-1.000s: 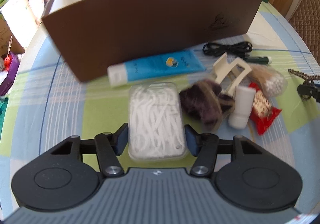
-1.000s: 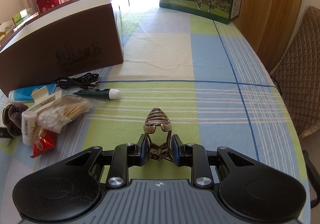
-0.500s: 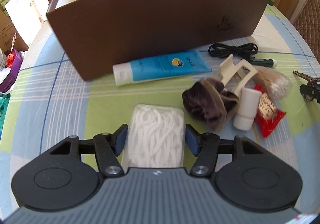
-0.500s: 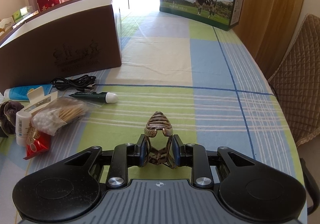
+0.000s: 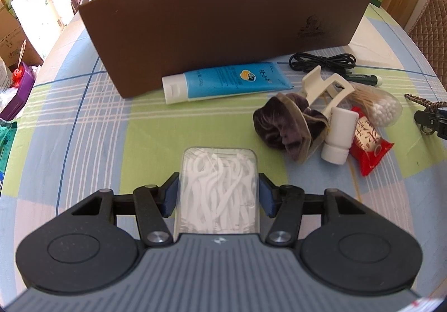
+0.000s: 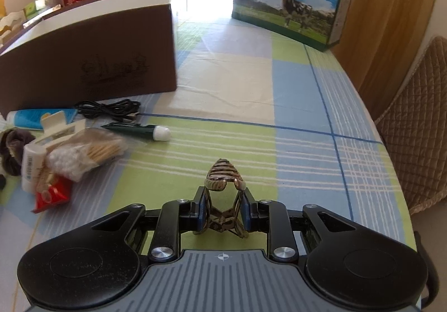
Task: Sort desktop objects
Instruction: 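Close the left tool on the clear floss pick box and lift it, then carry both items over the brown box and open both tools to drop them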
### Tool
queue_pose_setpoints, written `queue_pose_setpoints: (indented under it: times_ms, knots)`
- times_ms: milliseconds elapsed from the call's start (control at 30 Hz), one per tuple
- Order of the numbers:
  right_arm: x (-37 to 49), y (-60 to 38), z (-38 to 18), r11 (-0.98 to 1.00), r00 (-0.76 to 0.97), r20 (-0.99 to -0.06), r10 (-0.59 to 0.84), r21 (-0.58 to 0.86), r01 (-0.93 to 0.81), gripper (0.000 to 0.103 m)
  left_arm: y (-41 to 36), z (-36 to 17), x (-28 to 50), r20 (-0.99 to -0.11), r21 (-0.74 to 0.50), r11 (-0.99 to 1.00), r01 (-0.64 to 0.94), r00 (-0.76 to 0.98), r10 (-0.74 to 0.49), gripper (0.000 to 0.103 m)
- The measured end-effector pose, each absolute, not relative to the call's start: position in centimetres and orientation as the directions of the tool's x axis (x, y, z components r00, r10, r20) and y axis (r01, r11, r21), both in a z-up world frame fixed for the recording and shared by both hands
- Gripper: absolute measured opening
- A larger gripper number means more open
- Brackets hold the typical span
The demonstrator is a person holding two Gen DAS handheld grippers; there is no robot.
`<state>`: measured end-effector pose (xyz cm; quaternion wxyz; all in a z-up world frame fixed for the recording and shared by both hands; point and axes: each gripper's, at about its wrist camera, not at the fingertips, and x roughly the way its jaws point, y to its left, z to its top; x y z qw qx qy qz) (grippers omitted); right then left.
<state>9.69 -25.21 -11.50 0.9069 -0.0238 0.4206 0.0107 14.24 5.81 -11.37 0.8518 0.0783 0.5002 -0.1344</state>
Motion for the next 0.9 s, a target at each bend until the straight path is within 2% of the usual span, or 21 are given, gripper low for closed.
queue_pose_setpoints:
  times_ms: [433,900]
  knots:
    - [9.4,-23.0,-6.9,0.992,0.697,-0.708,0.112,0.038,-0.121,0.022,7.0,-8.8,13.0,-0.840,-0.033,0.960,0.278,0.512,-0.177,0.052]
    - [12.8,-19.1,-2.1,0.955,0.725,-0.630,0.279,0.105,-0.276,0.022,7.2,-1.4,16.4,-0.727,-0.079,0.946,0.314,0.631,-0.270,0.052]
